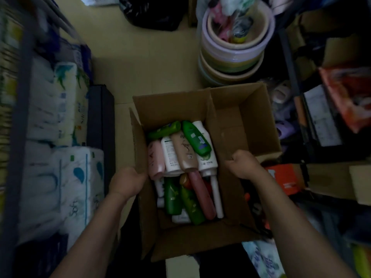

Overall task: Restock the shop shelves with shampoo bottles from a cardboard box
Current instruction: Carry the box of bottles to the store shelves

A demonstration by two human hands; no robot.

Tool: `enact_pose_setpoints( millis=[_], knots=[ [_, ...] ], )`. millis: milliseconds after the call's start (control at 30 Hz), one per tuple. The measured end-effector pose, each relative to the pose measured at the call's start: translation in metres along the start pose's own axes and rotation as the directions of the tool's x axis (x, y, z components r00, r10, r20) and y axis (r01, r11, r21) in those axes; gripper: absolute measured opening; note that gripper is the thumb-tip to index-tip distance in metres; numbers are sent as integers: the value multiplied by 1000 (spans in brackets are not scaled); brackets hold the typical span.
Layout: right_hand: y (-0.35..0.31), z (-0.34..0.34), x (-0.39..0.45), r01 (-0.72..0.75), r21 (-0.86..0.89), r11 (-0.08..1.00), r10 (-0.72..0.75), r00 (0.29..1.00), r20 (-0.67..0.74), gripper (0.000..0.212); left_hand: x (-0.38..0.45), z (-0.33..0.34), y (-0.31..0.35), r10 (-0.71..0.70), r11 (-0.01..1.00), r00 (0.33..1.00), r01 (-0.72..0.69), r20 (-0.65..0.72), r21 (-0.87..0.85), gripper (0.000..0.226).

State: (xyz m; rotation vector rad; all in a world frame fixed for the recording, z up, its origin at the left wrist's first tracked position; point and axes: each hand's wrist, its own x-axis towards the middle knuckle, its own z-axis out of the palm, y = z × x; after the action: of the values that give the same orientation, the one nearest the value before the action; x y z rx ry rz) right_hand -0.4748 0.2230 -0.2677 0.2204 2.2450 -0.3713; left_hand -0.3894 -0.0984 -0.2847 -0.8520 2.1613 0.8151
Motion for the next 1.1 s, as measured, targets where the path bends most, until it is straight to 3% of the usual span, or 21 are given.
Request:
enact_pose_setpoints(
  millis=[167,300,667,967,1100],
  knots=[
    [37,-3,-135,118,79,990,-113,992,-64,30,-139,-7,-16,37,993,993,-25,-109,112,35],
    [74,14,-238,63,94,994,-55,995,-89,38,-234,-3,-35,100,982,987,-78,-123,173,40],
    [213,153,-457,-174,376,910,225,970,-95,24,-389,72,-112,263,893,957,-289,119,345,39],
    [348,248,-573,-318,518,794,375,927,-6,33,-496,179,-136,342,785,909,-416,239,458,34],
    [433,310,-615,-321,563,762,411,911,-38,42,-558,248,-151,385,740,886,-464,259,486,30]
  ],
)
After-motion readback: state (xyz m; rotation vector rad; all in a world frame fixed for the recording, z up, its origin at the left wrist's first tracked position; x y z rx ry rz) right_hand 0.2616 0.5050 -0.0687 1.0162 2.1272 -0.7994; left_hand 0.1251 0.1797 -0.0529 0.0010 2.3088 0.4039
